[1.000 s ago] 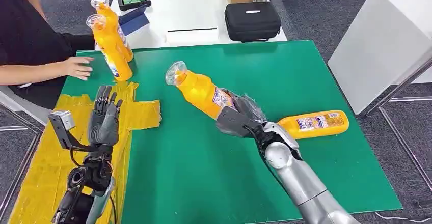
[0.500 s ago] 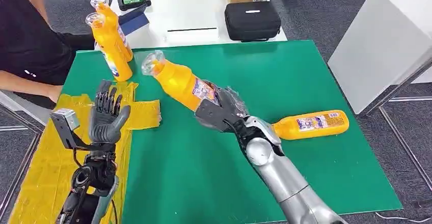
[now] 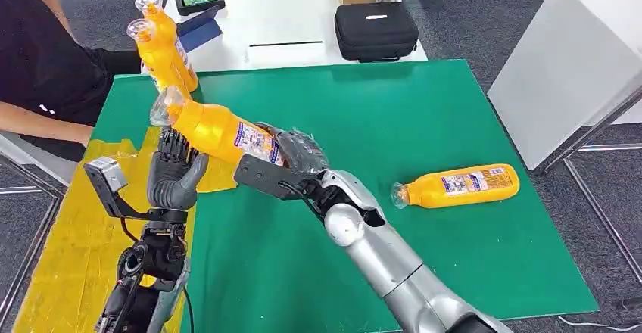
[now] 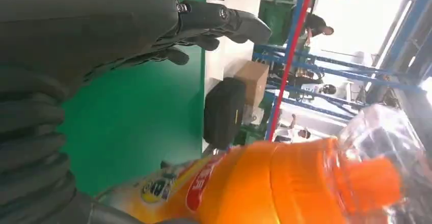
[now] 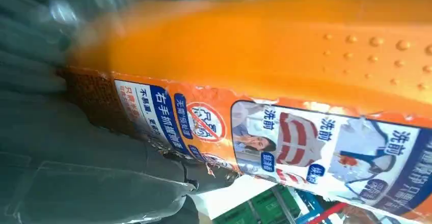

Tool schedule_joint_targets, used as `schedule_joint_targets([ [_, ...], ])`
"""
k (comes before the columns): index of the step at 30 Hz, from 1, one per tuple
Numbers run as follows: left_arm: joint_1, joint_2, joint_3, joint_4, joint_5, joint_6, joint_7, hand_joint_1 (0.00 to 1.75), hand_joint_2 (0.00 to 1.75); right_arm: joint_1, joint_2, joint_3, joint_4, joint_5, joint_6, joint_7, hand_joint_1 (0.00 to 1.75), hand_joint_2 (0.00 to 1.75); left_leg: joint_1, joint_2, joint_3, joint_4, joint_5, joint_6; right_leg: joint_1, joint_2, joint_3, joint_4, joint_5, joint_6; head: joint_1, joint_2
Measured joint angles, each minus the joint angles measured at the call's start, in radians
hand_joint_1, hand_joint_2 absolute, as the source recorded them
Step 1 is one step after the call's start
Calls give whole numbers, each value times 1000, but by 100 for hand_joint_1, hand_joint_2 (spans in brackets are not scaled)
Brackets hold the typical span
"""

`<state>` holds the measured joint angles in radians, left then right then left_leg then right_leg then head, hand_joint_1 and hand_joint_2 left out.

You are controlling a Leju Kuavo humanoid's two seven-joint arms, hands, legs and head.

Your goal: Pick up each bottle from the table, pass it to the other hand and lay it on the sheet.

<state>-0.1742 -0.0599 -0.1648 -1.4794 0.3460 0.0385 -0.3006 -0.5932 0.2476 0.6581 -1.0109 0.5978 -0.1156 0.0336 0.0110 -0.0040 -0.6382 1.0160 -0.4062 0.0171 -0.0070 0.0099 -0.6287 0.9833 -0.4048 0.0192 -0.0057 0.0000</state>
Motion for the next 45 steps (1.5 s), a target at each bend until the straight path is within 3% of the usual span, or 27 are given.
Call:
schedule_joint_targets([
  [8, -10, -18, -33, 0, 106, -64, 38, 0, 175, -29, 42, 63, 81, 122, -29, 42, 175, 175, 0, 0, 0, 0, 0, 0, 0, 0, 0, 0, 0, 0, 0, 0],
  [29, -41, -23, -87, 5, 143, -68, 61, 0, 175, -81, 74, 86, 183, 206, -35, 68, 175, 175, 0, 0, 0, 0, 0, 0, 0, 0, -1, 0, 0, 0, 0, 0],
  [37, -50, -22, -92, 11, 117, -3, 41, 0, 175, -90, 87, 130, 187, 262, 2, 94, 175, 175, 0, 0, 0, 0, 0, 0, 0, 0, -1, 0, 0, 0, 0, 0],
  [43, -51, -22, -95, 14, 114, 16, 57, 0, 175, -105, 87, 201, 189, 220, 3, 124, 175, 175, 0, 0, -1, 0, 0, 0, 0, 0, -2, 0, 0, 0, 0, 0],
  [44, -53, -22, -96, 16, 113, 19, 57, 94, 175, -107, 87, 210, 190, 215, 3, 128, 175, 175, 0, 0, -1, 0, 0, 0, 0, 0, -2, 0, 0, 0, 0, 0],
  [45, -54, -22, -98, 19, 112, 23, 57, 175, 175, -110, 85, 217, 191, 211, 3, 132, 175, 175, 0, 0, -1, 0, 0, 0, 0, 0, -2, 0, 0, 0, 0, 0],
])
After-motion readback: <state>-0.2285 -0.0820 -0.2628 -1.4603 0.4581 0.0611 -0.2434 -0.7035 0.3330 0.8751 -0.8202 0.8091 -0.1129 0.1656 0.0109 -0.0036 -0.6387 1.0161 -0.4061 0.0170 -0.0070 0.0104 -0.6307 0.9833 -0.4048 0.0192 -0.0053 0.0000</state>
